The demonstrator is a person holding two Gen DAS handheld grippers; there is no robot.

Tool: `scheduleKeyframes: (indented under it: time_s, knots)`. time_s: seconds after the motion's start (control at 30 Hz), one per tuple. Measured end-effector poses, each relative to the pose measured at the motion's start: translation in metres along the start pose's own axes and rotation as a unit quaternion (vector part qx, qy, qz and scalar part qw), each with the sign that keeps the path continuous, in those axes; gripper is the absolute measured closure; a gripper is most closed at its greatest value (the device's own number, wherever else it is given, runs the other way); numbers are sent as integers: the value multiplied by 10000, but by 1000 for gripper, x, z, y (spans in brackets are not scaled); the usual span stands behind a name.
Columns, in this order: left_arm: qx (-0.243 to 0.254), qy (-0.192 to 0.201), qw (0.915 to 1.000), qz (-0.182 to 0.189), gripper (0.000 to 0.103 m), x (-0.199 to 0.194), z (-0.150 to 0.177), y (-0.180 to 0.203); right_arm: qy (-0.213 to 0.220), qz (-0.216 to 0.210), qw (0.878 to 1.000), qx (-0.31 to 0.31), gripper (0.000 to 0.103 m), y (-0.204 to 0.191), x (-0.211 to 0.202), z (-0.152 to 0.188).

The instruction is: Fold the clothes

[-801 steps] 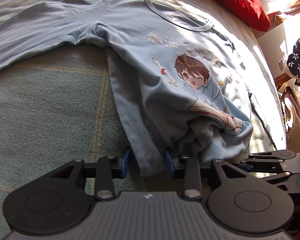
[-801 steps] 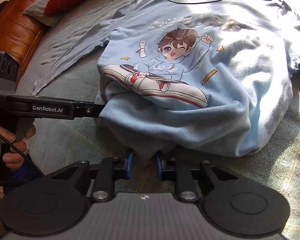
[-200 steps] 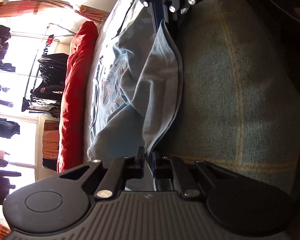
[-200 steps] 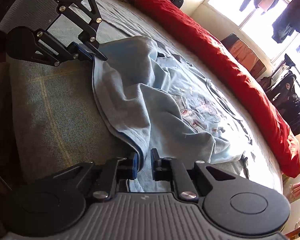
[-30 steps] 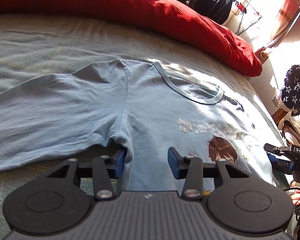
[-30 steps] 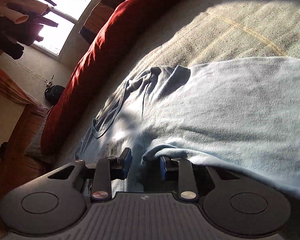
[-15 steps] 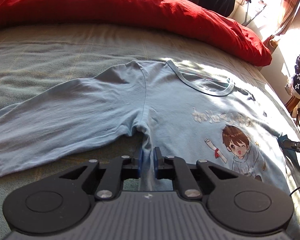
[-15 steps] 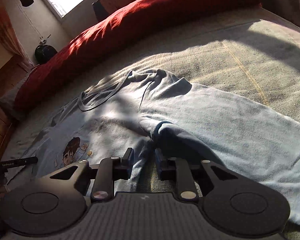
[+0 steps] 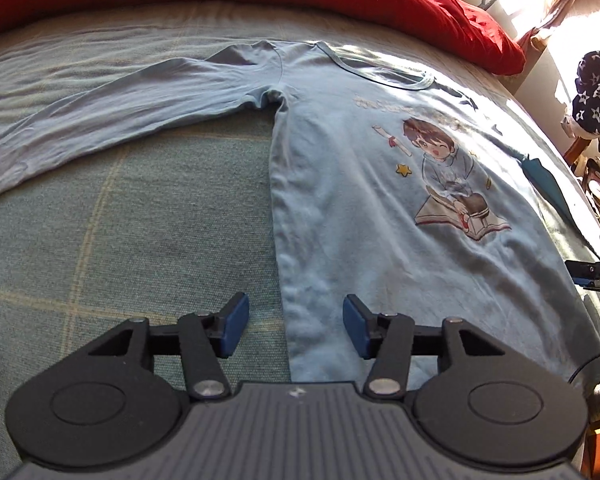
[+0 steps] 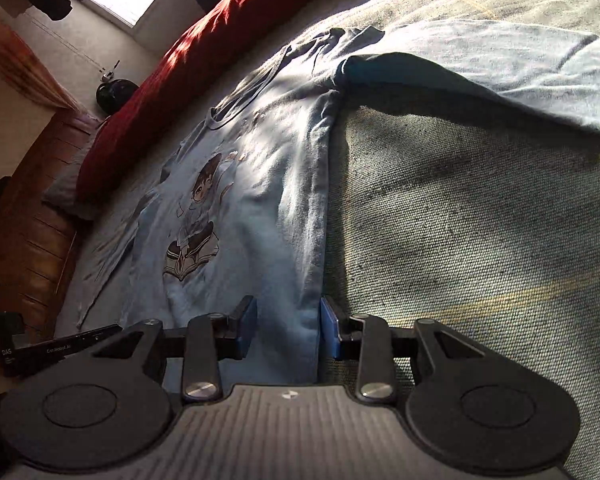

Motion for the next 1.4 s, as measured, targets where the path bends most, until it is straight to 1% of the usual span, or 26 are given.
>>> scheduleKeyframes:
  time_s: [0.1, 0.17, 0.2, 0.27, 0.3, 0.37, 0.43, 0.5, 0.57, 0.63, 0.67, 0.73, 0.83, 0.87, 0.9, 0.97, 1.03, 1.1, 1.13, 1.17, 1.2, 1.23, 1.27, 1.3, 1.37, 1.4]
  knots:
    - [-72, -8, 10000, 19, 46, -4, 9, 2, 77, -108, 9998, 147, 67, 3, -3, 4]
    - [-11, 18, 10000, -57, 51, -5, 13, 5, 116, -83, 9998, 119, 80, 4, -4, 6]
    - [95, 40, 9998, -149, 63, -5, 14, 8, 119, -81, 9998, 117, 91, 5, -4, 6]
    - [235, 43, 9995, -207, 86, -7, 14, 11, 179, -94, 9997, 113, 92, 7, -6, 5]
    - [251, 24, 9995, -190, 87, -8, 14, 11, 235, 11, 9997, 25, 93, 6, -9, 3]
    - [255, -1, 9992, -309, 88, -11, 13, 8, 348, 210, 9991, -138, 93, 5, -17, -2]
    - [225, -57, 9991, -343, 88, -14, 14, 4, 290, 444, 9984, -217, 89, 5, -21, -5]
    - [251, 18, 9987, -446, 87, -22, 16, 4, 268, 827, 9950, -483, 88, -1, -27, -4]
    - [491, 257, 9970, -542, 84, -37, 18, 11, 412, 1175, 9863, -1080, 82, -18, -41, 3]
    - [802, 510, 9943, -478, 75, -50, 19, 25, 537, 1189, 9776, -1654, 75, -39, -50, 11]
    - [996, 586, 9925, -401, 69, -54, 18, 34, 510, 1097, 9723, -1999, 72, -53, -51, 17]
    - [1633, 720, 9835, -292, 64, -54, 24, 61, 362, 956, 9628, -2499, 63, -75, -41, 29]
    - [2467, 729, 9656, -374, 63, -41, 41, 91, -29, 974, 9539, -2840, 62, -86, -7, 54]
    - [2620, 690, 9617, -428, 61, -37, 47, 95, -161, 980, 9503, -2949, 62, -90, 5, 63]
    - [2606, 556, 9626, -487, 61, -34, 55, 93, -292, 986, 9465, -3058, 62, -94, 16, 71]
    - [2504, 242, 9659, -607, 59, -29, 71, 85, -287, 1007, 9499, -2943, 57, -90, 17, 88]
    - [2251, 146, 9727, -545, 54, -40, 94, 68, -389, 805, 9557, -2805, 45, -90, 6, 108]
    - [2313, 26, 9715, -526, 50, -52, 111, 61, -533, 674, 9582, -2730, 42, -90, -3, 126]
    - [2373, -66, 9700, -528, 50, -57, 115, 60, -602, 645, 9570, -2764, 39, -92, -7, 133]
    - [2434, -141, 9683, -551, 49, -61, 115, 60, -672, 618, 9557, -2800, 39, -94, -11, 139]
    - [2514, -99, 9660, -587, 50, -67, 111, 63, -613, 546, 9554, -2837, 39, -99, -14, 136]
    - [2579, 52, 9644, -589, 50, -72, 106, 67, -549, 473, 9551, -2873, 40, -105, -17, 133]
    - [2663, 318, 9618, -550, 49, -76, 98, 73, -485, 399, 9547, -2909, 40, -111, -20, 129]
    - [2697, 533, 9602, -500, 44, -77, 89, 78, -435, 378, 9570, -2843, 39, -111, -15, 129]
    - [2608, 754, 9618, -339, 39, -67, 73, 86, -338, 340, 9617, -2700, 39, -111, -4, 127]
    - [2492, 736, 9652, -300, 39, -58, 66, 86, -289, 321, 9639, -2628, 38, -111, 1, 127]
Point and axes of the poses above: each gripper's, at about its wrist camera, not at the fingertips, and x roughly the way its jaws point, y to its right, z to its underside, the point moved 2 cm from there along x, roughly the way its jaws point, and after that the axes turned 4 degrees about -z, right-handed, at the moved point
